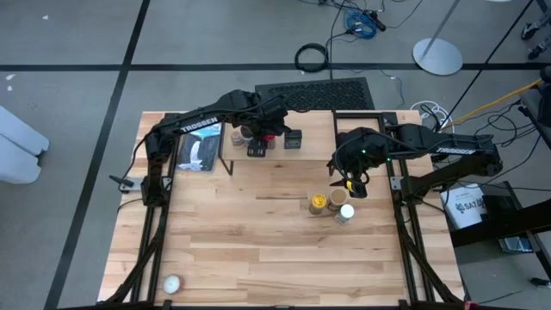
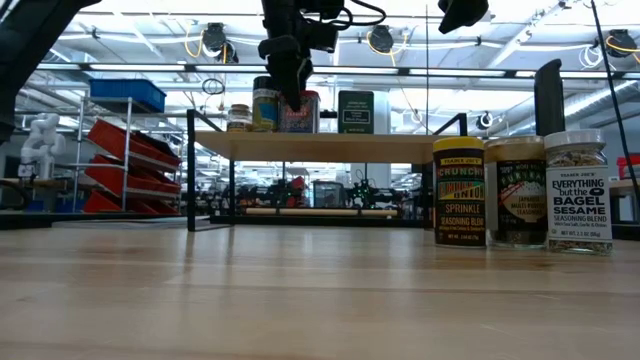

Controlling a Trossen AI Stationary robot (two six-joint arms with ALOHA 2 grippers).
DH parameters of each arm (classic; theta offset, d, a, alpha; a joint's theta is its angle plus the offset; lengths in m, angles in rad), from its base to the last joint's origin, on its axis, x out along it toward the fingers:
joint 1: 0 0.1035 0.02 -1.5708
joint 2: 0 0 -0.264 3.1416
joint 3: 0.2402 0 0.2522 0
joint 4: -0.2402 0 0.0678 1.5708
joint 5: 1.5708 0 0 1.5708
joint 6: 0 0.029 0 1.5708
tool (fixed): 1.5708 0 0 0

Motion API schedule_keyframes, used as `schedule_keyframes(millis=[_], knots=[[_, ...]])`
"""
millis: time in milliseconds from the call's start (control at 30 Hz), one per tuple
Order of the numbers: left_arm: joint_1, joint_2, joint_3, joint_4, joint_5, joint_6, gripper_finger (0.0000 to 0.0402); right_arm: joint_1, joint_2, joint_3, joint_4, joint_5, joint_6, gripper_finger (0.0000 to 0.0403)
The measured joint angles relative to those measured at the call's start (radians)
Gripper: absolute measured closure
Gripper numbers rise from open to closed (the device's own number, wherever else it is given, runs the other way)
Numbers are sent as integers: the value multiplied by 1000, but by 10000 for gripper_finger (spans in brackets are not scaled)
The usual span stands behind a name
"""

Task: Shelf spices
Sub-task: Put the red seasoning can on the shelf

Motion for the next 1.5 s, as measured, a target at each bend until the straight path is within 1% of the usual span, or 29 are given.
schedule_keyframes(millis=[733, 800, 1033, 1500], knots=[[0, -2, 0, -6, -1, 8, 112, 0, 0, 0, 0, 0, 0, 129], [0, -2, 0, -15, -1, 8, 117, 0, 0, 0, 0, 0, 0, 129], [0, -4, 2, -20, 0, 7, 154, 0, 0, 0, 0, 0, 0, 129], [0, -5, 2, -47, -1, 4, 156, 0, 0, 0, 0, 0, 0, 129]])
